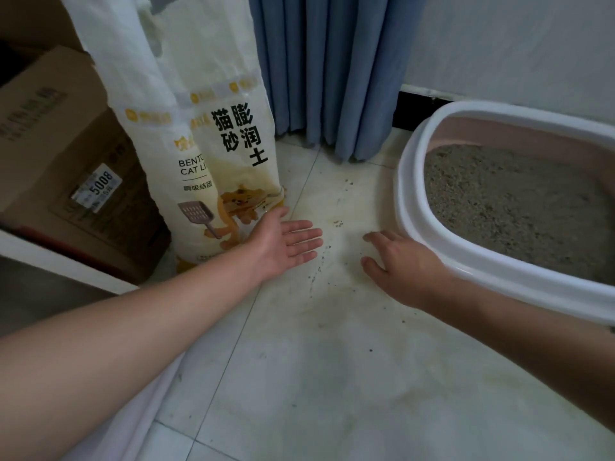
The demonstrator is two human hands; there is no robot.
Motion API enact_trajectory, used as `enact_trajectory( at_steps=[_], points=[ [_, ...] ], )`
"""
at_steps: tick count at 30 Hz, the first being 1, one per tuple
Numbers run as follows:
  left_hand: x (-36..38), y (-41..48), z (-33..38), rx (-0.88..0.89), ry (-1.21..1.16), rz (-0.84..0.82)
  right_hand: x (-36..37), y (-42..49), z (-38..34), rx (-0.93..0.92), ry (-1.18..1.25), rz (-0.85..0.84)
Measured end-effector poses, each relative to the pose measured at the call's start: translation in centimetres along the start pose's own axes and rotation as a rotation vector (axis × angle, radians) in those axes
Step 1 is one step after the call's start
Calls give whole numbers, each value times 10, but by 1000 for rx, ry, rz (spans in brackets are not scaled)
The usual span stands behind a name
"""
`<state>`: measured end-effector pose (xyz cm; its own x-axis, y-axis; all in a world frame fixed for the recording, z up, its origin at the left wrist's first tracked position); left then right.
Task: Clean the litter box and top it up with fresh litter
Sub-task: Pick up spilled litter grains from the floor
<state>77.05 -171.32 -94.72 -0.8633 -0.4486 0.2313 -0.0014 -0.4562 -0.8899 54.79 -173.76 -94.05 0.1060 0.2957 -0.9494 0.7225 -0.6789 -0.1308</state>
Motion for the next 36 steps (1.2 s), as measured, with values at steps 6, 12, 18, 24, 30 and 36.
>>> enact_trajectory(
  at_steps=[6,12,18,24,30,36],
  points=[
    [4,24,1,-30,-93,-11,22,34,4,64,82,9],
    [-3,41,6,-48,-165,-25,28,84,14,121,90,-20],
    [-2,45,15,-43,-244,-67,6,142,39,181,32,30],
    [-2,46,16,-51,-222,-100,24,148,56,184,89,-15],
    [-15,50,14,-64,-249,-86,36,136,41,67,62,-85],
    [-14,46,17,-51,-252,-80,50,102,16,-71,48,-121]
  ],
)
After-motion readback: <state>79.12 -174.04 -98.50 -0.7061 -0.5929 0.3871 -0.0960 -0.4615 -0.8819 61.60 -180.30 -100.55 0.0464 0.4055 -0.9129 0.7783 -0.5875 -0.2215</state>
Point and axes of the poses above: each hand's wrist, its own y-axis towards the middle knuckle, its own x-axis out of the palm, z = x × y, the point moved 2 cm from there along y, towards the middle knuckle, and after that the axes turned 14 degrees about -x, right-handed, at the moved point
